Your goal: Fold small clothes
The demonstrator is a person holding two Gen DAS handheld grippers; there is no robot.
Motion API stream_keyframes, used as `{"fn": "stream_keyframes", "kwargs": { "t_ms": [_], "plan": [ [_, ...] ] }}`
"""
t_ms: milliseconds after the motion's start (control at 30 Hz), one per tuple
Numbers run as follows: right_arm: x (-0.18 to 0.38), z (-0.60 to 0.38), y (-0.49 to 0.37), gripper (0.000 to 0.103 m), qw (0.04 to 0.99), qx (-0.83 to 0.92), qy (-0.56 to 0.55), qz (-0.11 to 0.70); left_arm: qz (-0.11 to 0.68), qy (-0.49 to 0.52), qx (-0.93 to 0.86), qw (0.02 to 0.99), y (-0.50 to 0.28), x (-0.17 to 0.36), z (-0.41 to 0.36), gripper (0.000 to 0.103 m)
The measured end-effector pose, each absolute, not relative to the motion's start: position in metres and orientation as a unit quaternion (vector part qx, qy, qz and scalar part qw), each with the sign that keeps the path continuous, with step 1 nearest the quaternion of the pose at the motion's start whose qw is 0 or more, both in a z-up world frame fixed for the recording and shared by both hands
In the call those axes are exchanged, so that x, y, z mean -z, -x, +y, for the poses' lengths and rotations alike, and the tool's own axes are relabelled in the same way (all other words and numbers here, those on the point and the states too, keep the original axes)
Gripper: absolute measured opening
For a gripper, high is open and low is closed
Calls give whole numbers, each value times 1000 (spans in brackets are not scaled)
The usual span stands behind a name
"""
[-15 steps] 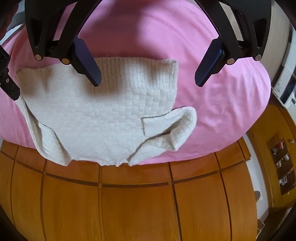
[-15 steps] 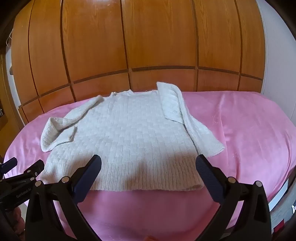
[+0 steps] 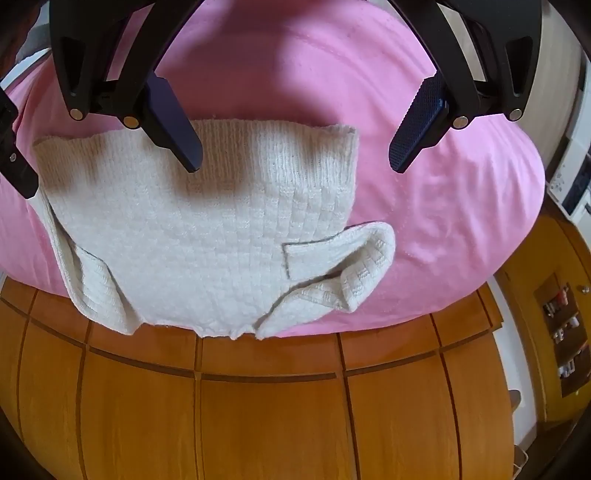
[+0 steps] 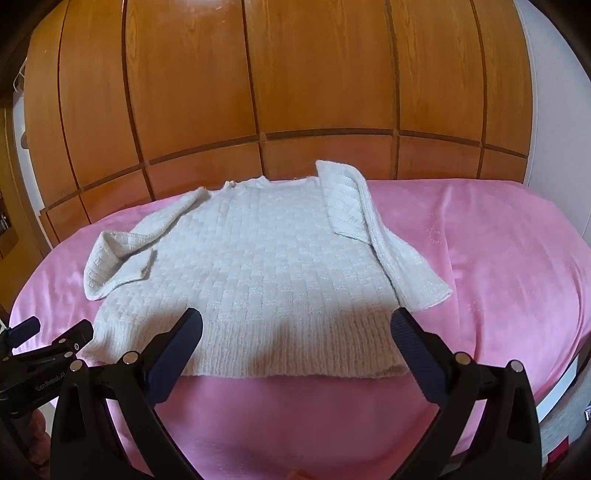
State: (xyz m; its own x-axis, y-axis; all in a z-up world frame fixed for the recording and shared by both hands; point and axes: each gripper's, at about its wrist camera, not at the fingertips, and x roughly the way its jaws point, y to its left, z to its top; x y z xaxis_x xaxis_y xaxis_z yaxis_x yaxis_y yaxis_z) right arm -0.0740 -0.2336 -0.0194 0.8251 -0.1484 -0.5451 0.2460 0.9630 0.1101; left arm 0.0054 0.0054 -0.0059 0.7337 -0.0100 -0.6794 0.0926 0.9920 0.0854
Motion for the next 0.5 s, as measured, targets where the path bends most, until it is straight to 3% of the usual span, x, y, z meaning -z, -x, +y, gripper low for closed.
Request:
{"fn": "stream_keyframes", "kwargs": {
  "t_ms": [500],
  "plan": [
    [17, -234, 73, 101, 951, 96, -95, 279, 372, -51, 29, 926, -6, 8, 8, 100]
  ]
}}
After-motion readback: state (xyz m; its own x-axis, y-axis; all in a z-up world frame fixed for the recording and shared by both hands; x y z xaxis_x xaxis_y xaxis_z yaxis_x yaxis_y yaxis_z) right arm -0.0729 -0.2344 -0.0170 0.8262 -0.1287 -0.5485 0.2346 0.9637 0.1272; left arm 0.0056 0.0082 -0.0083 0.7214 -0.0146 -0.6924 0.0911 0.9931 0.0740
